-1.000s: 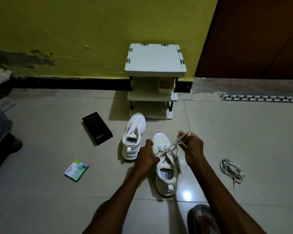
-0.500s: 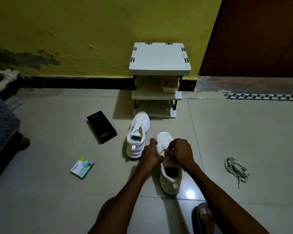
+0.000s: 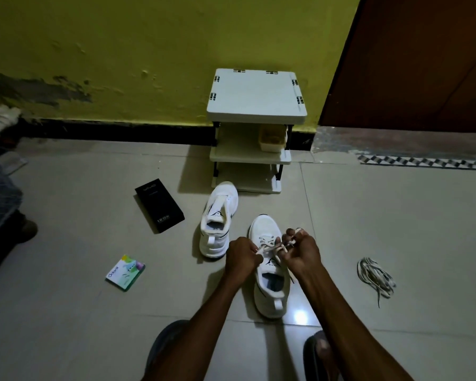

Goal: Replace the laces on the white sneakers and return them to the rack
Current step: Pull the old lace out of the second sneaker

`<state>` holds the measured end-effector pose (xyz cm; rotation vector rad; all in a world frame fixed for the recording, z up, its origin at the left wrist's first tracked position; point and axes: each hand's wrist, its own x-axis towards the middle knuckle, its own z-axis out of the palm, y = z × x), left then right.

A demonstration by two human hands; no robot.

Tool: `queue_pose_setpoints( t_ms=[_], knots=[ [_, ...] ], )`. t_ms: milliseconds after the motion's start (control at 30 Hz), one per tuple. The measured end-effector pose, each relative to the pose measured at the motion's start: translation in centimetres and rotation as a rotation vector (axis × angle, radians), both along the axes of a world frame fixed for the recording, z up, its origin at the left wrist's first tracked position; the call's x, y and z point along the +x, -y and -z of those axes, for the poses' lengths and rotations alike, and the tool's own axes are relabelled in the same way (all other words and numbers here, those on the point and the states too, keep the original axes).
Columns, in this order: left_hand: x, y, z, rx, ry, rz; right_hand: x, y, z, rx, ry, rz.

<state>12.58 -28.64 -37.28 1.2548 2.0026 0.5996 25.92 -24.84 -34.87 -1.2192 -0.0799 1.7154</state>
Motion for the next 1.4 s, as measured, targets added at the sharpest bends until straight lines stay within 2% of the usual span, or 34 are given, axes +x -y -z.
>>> queue_pose_setpoints(
  t_ms=[33, 167, 200, 267, 333, 500, 533, 600, 633, 800, 933, 1067, 1167, 1200, 1233, 1333, 1400],
  knots=[
    [0.0, 0.0, 0.1, 0.007, 0.003, -0.010, 0.0, -0.2, -0.3, 0.028, 0.010, -0.041],
    [0.1, 0.3, 0.7, 0.034, 0.031, -0.044, -0.6, 0.0, -0.6, 0.210, 0.435, -0.280],
    [0.1, 0.4, 0.8, 0.038, 0.039, -0.050, -0.7, 0.0, -0.7, 0.263, 0.476, -0.316],
    [0.0, 0.4, 1.0, 0.041, 0.039, -0.043, -0.8, -0.2, -0.8, 0.304, 0.557, -0.357],
    [0.1, 0.4, 1.1, 0.034, 0.032, -0.028, -0.3, -0.6, -1.1, 0.330, 0.724, -0.363],
    [0.7, 0.3, 1.4, 0.005, 0.041, -0.038, 2.0, -1.3, -1.4, 0.670, 1.026, -0.533],
    [0.9, 0.4, 1.3, 0.008, 0.035, -0.032, 2.1, -1.5, -1.2, 0.706, 1.168, -0.590],
    [1.3, 0.5, 1.5, 0.071, 0.018, 0.023, 2.1, -1.5, -1.0, 0.732, 1.584, -0.720],
    [1.6, 0.5, 1.6, 0.111, 0.019, 0.058, 2.0, -1.2, -0.9, 0.713, 1.704, -0.802],
    [1.7, -0.4, 1.8, 0.148, -0.106, 0.233, 0.7, 0.9, 0.1, 0.486, 1.818, -1.040],
    [1.2, -1.3, 1.8, 0.152, -0.215, 0.324, 1.2, 1.7, 1.8, 0.557, 1.848, -1.002],
    [1.4, -2.5, 1.7, 0.155, -0.322, 0.399, 2.0, 1.6, 2.1, 0.568, 1.702, -0.891],
    [1.9, -3.3, 1.9, 0.174, -0.378, 0.351, 2.8, 1.6, 2.4, 0.472, 1.541, -0.802],
    [2.1, -3.5, 1.8, 0.170, -0.329, 0.310, 3.0, 1.6, 2.4, 0.439, 1.522, -0.792],
    [2.3, -3.7, 1.6, 0.146, -0.188, 0.241, 3.0, 1.7, 2.5, 0.412, 1.523, -0.781],
    [2.4, -4.6, -0.8, 0.010, 0.528, -0.059, 2.5, 1.8, 2.6, 0.354, 1.547, -0.733],
    [2.0, -5.4, -2.8, 0.001, 0.937, -0.214, 2.1, 2.1, 2.8, 0.351, 1.551, -0.713]
  ],
)
